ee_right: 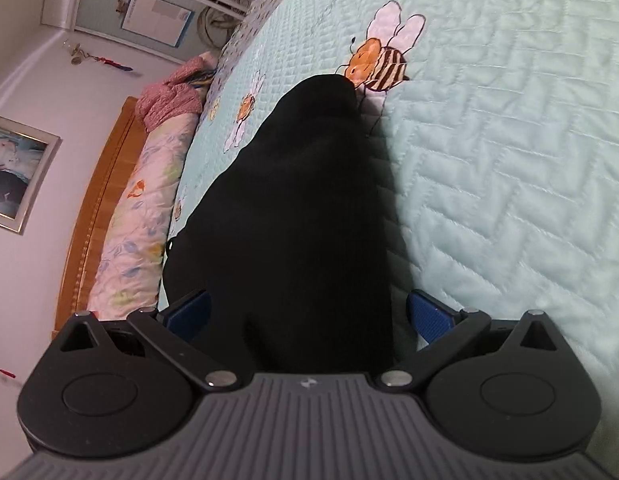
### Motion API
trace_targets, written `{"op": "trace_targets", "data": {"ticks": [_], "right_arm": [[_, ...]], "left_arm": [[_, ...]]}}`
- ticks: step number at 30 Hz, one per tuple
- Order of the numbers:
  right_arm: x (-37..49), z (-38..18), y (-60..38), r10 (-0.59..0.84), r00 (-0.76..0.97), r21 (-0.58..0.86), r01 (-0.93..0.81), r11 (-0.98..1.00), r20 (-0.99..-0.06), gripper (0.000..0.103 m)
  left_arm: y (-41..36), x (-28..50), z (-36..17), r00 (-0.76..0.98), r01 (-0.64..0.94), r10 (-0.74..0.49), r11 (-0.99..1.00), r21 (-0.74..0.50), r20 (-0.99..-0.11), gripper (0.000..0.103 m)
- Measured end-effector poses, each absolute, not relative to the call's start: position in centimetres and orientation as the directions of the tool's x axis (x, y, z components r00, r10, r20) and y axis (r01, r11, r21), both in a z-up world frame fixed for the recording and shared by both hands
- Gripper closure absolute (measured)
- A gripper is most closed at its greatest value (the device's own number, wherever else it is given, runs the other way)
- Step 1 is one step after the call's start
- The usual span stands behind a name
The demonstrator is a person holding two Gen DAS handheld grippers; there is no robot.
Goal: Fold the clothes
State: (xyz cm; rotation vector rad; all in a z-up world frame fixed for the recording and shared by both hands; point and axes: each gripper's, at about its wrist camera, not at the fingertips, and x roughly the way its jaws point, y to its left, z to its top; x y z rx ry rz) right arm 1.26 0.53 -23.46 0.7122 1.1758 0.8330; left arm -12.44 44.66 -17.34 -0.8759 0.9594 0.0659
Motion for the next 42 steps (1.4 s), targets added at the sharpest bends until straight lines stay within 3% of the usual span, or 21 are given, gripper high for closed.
{"op": "trace_targets", "data": {"ticks": [8,13,20,26,30,33,35,42], "right_arm": [[1.9,-23.8,0.2,0.890,0.087,0.867,-0.198,0.456,-0.448,0.000],[2.0,-23.7,0.8,0.896,0.049,0.872,-0.215,0.440,-0.441,0.000],[2.6,-23.4,3.8,0.891,-0.043,0.862,-0.276,0.424,-0.452,0.000],[2.5,-23.3,4.8,0.896,-0.019,0.857,-0.303,0.417,-0.443,0.000],[1.5,-23.0,4.6,0.893,0.020,0.828,-0.366,0.425,-0.450,0.000],[1.1,-22.5,4.5,0.867,0.065,0.793,-0.375,0.480,-0.494,0.014],[0.5,-22.4,3.9,0.854,0.102,0.779,-0.366,0.510,-0.511,0.032],[-2.2,-22.6,0.1,0.897,0.231,0.880,-0.211,0.425,-0.377,0.064]], "left_arm": [[48.0,-13.1,-19.1,0.671,-0.260,-0.536,0.478,-0.839,-0.513,0.000],[45.9,-11.6,-19.0,0.601,-0.224,-0.530,0.607,-0.763,-0.598,0.000],[45.6,-9.4,-19.3,0.582,-0.179,-0.579,0.593,-0.785,-0.570,0.000],[44.3,-8.4,-19.4,0.589,-0.174,-0.572,0.601,-0.780,-0.571,0.000],[43.9,-9.0,-18.5,0.594,-0.208,-0.514,0.645,-0.735,-0.619,0.014],[43.4,-8.7,-17.3,0.580,-0.227,-0.471,0.690,-0.687,-0.664,0.023],[43.0,-8.3,-16.4,0.561,-0.236,-0.449,0.718,-0.654,-0.696,0.027],[41.2,-5.8,-12.9,0.521,-0.194,-0.393,0.810,-0.553,-0.758,0.042]]}}
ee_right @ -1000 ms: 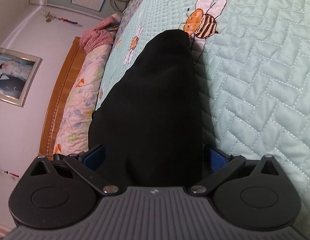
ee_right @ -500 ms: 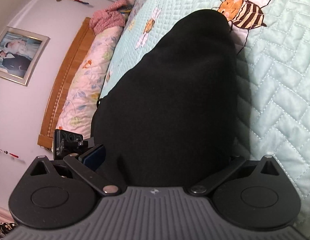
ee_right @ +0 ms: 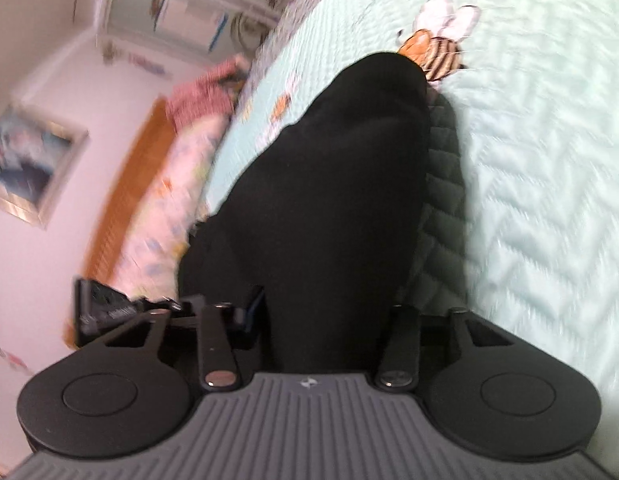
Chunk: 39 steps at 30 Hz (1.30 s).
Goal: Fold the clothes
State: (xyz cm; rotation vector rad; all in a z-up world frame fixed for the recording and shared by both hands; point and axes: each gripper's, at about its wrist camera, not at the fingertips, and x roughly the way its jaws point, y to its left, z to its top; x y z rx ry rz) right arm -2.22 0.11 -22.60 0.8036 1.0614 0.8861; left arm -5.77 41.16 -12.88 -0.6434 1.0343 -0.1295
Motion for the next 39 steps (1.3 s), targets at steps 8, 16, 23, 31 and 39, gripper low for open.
{"op": "trace_targets", "data": {"ticks": [8,16,23,31,39], "right_arm": [[-7.0,-20.3,-5.9,0.860,0.421,0.914,-0.148,0.378,-0.287,0.065],[-9.3,-18.6,-14.4,0.642,0.728,0.926,-0.029,0.376,-0.238,0.065],[-8.8,-20.1,-16.8,0.375,0.893,0.909,0.081,0.410,-0.249,0.062],[-7.1,-26.4,-16.9,0.391,0.847,0.877,0.166,0.451,-0.361,0.042],[-8.1,-25.7,-18.5,0.477,0.772,0.801,0.069,0.594,-0.420,0.037]], "left_arm": [[33.0,2.8,-8.5,0.470,0.017,-0.405,0.892,-0.451,-0.784,0.051],[17.6,14.2,-4.7,0.389,0.333,-0.439,0.887,-0.321,-0.810,0.051],[7.1,20.5,-7.0,0.344,0.514,-0.384,0.841,-0.170,-0.857,0.050],[5.1,26.9,-11.6,0.365,0.331,-0.354,0.914,-0.236,-0.861,0.033],[8.7,29.0,-6.8,0.439,0.201,-0.386,0.922,-0.330,-0.811,0.034]]}}
